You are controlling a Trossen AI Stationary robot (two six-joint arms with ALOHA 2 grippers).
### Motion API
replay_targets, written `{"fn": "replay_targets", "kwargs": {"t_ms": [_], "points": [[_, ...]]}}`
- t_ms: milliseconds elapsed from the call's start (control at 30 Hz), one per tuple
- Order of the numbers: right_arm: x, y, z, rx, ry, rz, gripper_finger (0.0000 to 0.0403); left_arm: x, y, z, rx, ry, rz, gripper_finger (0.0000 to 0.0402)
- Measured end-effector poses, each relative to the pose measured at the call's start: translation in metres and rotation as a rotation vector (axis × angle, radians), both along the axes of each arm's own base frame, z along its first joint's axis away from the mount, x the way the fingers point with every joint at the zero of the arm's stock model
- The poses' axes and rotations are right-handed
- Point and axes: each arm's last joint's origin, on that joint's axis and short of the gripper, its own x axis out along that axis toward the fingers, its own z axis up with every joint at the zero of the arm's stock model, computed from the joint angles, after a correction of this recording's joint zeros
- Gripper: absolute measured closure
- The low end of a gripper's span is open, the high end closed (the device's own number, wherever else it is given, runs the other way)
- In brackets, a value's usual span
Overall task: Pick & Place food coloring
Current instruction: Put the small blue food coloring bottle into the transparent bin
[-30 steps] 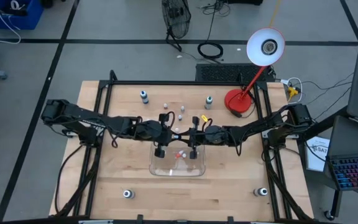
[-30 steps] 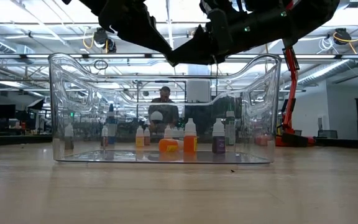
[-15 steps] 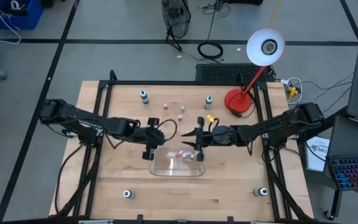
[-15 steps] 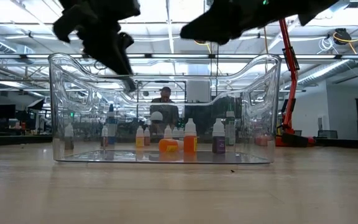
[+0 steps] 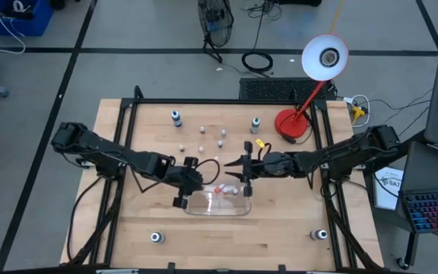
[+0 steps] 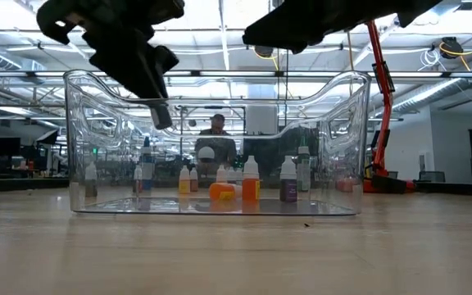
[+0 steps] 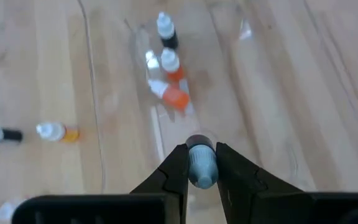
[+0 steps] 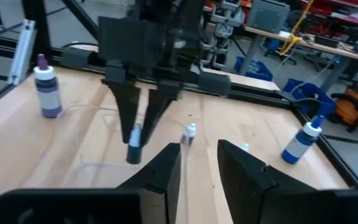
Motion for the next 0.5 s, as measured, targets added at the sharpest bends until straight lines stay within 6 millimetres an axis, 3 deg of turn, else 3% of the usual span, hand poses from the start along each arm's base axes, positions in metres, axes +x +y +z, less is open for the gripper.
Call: {"fn": "replay_targets", "kwargs": {"t_ms": [200,500], "points": [[0.0,0.0,0.0,-0.001,-0.002,0.002,0.0314,0.013,-0.003,-0.021,-0.036,0.071,-0.043,0.0339],[0.0,0.0,0.001,-0.002,-0.015,0.002,0.0314,0.043,-0.003,-0.033,-0.01,0.214,-0.047,0.0339]]}}
